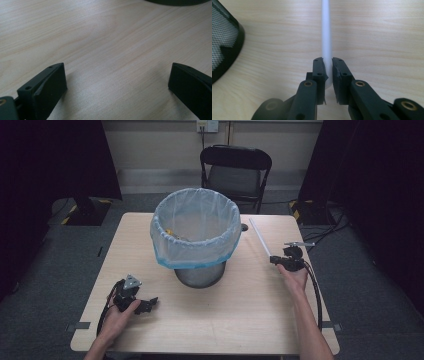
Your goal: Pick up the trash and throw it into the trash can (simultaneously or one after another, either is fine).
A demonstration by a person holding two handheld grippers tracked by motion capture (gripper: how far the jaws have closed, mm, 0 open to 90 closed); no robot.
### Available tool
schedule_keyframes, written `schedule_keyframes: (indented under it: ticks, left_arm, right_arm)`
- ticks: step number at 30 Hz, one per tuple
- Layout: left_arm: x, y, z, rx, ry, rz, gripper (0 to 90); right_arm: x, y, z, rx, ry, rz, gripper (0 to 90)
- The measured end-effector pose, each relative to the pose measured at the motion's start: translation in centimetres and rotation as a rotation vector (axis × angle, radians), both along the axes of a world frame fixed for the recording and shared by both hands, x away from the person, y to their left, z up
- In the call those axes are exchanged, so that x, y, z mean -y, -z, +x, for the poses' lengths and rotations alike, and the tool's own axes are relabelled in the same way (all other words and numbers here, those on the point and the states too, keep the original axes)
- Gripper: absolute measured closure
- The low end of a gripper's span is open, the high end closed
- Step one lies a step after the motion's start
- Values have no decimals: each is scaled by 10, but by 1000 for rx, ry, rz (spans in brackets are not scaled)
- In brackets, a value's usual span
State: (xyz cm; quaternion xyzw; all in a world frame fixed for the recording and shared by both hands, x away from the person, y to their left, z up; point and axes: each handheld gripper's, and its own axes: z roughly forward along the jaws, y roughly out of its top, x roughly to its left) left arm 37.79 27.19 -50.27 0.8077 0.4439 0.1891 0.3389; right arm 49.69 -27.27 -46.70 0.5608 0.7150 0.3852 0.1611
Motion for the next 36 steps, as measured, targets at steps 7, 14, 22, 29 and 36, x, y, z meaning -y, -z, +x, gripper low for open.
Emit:
schedule_keyframes:
  ticks: [7, 14, 22, 29, 36]
  left_arm:
    - [0, 0, 0, 0, -1, 1, 11]
    - [0, 0, 0, 0, -1, 0, 11]
    - [0, 0, 0, 0, -1, 1, 11]
    - [0, 0, 0, 0, -1, 1, 11]
    - [0, 0, 0, 0, -1, 1, 11]
  right_arm:
    - [0, -7, -3, 29, -4, 25, 817]
    - [-2, -15, -4, 60, -19, 37, 817]
    - [-5, -28, -4, 95, -24, 46, 816]
    - [-10, -41, -5, 127, -30, 67, 814]
    - [-12, -54, -4, 162, -39, 96, 814]
